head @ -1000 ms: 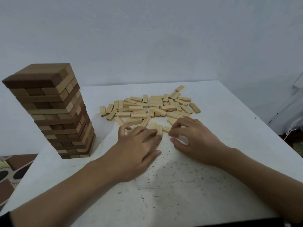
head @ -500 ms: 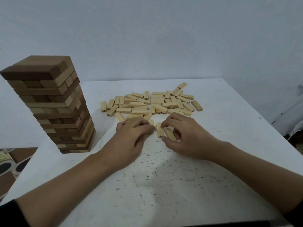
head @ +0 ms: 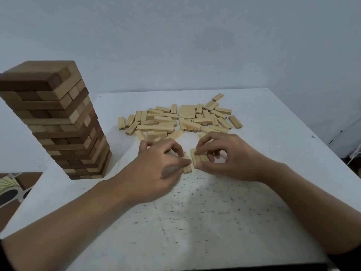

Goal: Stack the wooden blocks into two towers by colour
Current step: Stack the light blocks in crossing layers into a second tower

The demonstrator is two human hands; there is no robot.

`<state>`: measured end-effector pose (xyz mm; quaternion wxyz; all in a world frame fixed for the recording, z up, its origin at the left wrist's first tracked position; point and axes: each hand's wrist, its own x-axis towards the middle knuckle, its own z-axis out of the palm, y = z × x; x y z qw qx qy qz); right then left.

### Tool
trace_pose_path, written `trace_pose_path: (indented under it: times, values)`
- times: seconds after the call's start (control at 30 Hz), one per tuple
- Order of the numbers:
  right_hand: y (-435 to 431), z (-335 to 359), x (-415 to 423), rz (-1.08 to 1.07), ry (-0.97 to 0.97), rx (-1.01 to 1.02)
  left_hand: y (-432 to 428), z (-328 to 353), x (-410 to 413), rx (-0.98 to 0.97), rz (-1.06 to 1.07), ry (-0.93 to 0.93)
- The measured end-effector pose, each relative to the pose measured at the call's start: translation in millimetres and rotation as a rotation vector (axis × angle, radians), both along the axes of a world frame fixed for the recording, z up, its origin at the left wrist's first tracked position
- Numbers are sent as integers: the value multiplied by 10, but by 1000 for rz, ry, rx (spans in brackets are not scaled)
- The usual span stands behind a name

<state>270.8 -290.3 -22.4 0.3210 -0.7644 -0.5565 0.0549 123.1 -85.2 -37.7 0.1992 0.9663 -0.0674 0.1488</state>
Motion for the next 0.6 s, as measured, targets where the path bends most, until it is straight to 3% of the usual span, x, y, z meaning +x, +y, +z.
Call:
trace_pose_path:
  times: [0.13,0.6]
  values:
    - [-97,106,99,35,177,-117,9,-67,-71,-63,-21,43]
    - [-94,68,29,141,243,-116,56,-39,-72,-113,-68,47]
